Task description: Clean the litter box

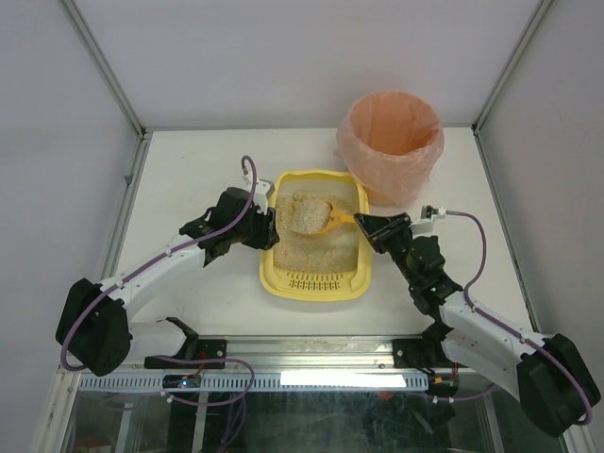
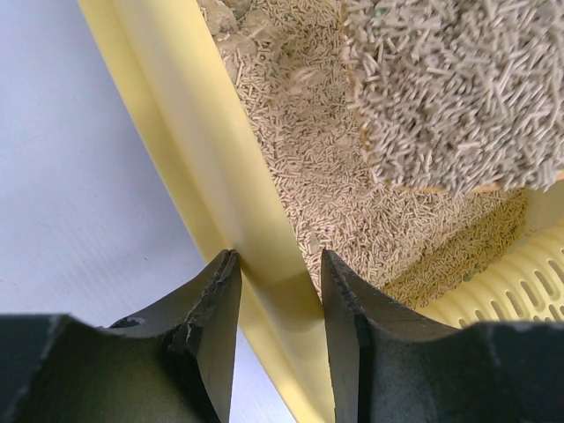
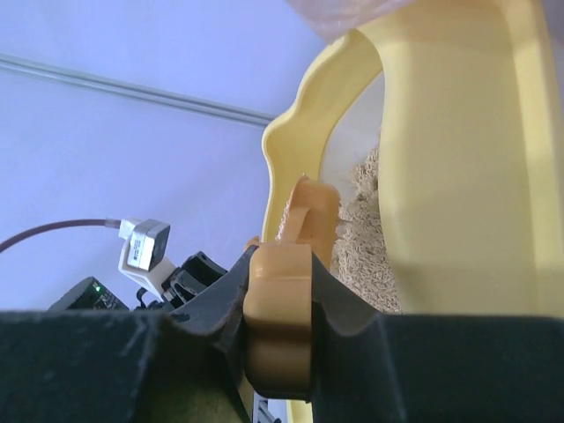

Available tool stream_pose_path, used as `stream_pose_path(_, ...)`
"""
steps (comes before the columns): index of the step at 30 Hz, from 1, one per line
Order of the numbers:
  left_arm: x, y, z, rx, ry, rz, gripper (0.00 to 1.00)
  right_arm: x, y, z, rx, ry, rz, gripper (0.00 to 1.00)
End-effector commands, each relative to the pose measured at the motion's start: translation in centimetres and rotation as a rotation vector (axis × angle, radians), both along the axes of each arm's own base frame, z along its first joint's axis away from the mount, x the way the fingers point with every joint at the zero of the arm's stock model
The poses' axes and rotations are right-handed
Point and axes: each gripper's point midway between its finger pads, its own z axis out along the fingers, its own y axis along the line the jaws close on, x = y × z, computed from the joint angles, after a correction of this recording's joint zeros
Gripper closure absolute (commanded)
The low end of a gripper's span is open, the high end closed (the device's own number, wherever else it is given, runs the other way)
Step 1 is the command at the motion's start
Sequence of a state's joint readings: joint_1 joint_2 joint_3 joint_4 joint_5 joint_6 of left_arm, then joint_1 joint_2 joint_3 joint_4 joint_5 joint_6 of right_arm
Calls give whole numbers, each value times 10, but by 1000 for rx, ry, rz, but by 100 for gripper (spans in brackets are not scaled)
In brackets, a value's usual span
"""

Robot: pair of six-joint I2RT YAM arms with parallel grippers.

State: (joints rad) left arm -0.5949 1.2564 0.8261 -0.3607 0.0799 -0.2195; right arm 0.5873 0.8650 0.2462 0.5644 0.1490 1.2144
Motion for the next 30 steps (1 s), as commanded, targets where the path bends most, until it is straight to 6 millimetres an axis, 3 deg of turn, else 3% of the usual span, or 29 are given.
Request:
stream_pose_path(1, -14, -24, 6, -69, 17, -111, 62, 6, -15, 46, 112, -123, -41, 100)
stream_pose_path(7, -9, -19, 11, -57, -14, -80, 59, 12, -39, 35, 178, -104, -89, 100)
stream_pose_path(10, -8, -17, 14, -55, -24, -72, 58, 7, -31, 42, 215, -158, -21, 100)
stream_pose_path(13, -7, -17, 14, -55, -24, -68, 57, 11, -43, 36, 266, -141, -47, 100)
stream_pose_path(16, -7, -17, 13, -55, -23, -66, 54, 9, -28, 47, 241, -163, 39, 100)
stream_pose_path(17, -6, -17, 14, -55, -23, -64, 54, 10, -32, 52, 254, -190, 27, 100)
stream_pose_path(19, -5, -17, 15, -54, -28, -62, 52, 16, -53, 38, 287, -136, -62, 100)
stream_pose_path(21, -7, -16, 14, -54, -26, -59, 49, 18, -47, 38, 235, -117, -31, 100)
stream_pose_path(23, -6, -15, 15, -53, -28, -54, 47, 14, -35, 51, 217, -167, 37, 100)
stream_pose_path(26, -3, -15, 17, -54, -34, -51, 46, 21, -63, 37, 274, -119, -71, 100)
stream_pose_path(29, -4, -13, 17, -55, -36, -42, 44, 19, -41, 49, 230, -154, 35, 100)
stream_pose_path(30, -4, -13, 17, -55, -37, -41, 44, 18, -44, 48, 254, -161, 30, 100)
